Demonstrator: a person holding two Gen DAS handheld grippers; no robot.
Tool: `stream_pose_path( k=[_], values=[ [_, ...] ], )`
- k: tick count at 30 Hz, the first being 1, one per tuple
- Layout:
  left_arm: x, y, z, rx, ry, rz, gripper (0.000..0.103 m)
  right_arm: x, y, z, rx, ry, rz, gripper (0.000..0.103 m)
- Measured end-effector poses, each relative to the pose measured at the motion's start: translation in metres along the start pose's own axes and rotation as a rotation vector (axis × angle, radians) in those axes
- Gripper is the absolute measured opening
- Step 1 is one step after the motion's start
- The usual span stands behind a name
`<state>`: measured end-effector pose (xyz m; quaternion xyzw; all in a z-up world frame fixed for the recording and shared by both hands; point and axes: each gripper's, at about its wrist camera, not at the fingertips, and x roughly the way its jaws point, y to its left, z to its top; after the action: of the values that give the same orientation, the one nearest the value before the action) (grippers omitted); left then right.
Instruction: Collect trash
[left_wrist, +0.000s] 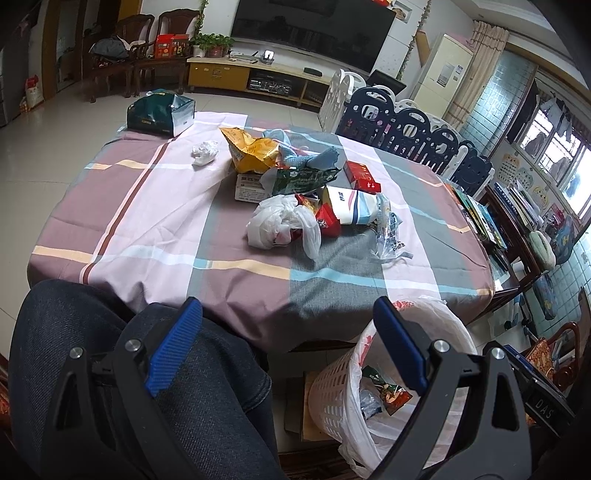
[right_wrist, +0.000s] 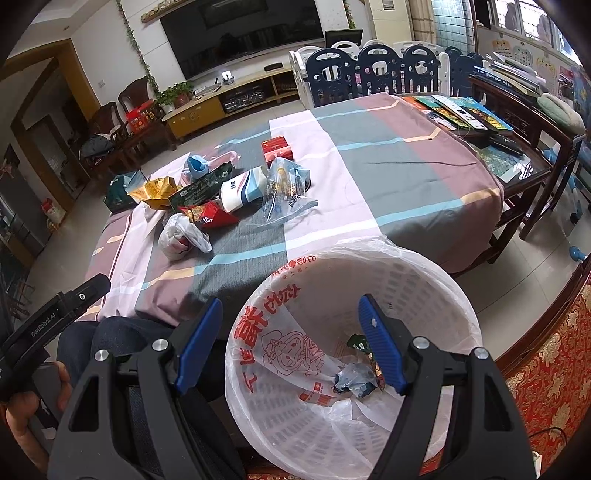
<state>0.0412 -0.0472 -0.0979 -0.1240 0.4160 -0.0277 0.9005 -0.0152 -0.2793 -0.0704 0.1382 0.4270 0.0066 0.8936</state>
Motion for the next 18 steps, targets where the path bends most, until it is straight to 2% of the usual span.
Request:
stream_pose_path(
  k=[6, 10, 16, 18],
  values=[
    [0.003, 0.014, 0.006, -0.037, -0.017, 0.015, 0.093, 0.005, 0.0, 0.001, 0.008, 0.002, 0.002, 0.075],
    [0.007, 0.039, 0.018, -0.06, -0.054, 0.05, 0.093, 0.019, 0.005, 0.017, -0.005, -0.025, 0.017, 0.075],
    [0.017, 0.079, 0.027, -0.148, -0.057, 0.083, 0.093, 0.09, 0.018, 0.064, 0.021, -0.024, 0.044, 0.075],
    [0.023, 0.088, 0.028, -0.16, -0.045, 0.086, 0.093, 0.12, 0.022, 0.082, 0.026, -0.02, -0.004, 0.075]
  ],
)
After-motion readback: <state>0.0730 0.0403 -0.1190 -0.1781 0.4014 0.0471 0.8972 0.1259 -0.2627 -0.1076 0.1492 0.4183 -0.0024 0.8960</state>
